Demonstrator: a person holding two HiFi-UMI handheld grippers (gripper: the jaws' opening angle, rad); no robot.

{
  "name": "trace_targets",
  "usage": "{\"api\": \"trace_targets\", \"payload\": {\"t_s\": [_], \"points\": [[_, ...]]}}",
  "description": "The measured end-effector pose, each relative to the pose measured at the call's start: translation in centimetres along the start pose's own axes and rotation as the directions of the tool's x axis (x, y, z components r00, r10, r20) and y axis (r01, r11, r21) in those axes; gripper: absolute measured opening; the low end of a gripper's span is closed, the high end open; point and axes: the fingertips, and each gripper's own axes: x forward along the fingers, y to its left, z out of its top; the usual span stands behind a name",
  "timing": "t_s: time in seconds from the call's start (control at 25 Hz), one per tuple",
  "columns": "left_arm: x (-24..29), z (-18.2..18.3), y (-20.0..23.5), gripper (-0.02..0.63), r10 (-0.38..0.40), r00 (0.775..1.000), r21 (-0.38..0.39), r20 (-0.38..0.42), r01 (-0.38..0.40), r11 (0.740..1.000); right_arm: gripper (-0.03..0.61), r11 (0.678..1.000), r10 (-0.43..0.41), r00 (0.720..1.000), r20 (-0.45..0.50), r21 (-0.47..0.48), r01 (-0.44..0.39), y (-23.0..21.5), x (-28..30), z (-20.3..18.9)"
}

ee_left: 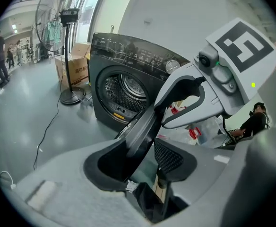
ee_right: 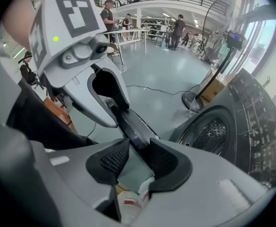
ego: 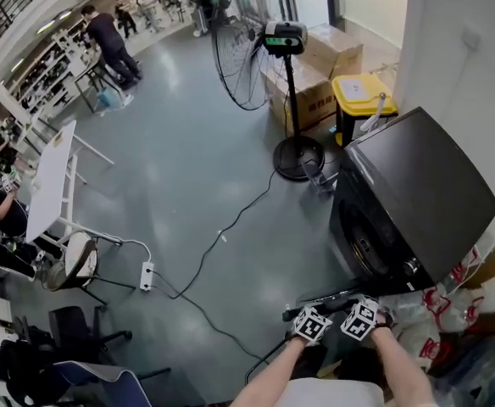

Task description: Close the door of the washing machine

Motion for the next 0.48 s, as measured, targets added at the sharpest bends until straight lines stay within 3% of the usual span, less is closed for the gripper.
{"api": "trace_targets", "payload": {"t_s": [0.24, 0.48], "points": [[0.1, 0.8, 0.6, 0.193, -0.011, 1.000, 0.024, 0.000, 0.011, 1.000, 0.132, 0.997, -0.058, 0.997, -0.053, 0.041, 0.061, -1.3, 0.2, -0.3], [0.0, 1.3, 1.2, 0.199, 0.004, 1.000, 0.027, 0.001, -0.004, 1.000, 0.135, 0.998, -0.029, 0.999, -0.017, 0.061, 0.030, -1.5, 0.3, 0.8]]}}
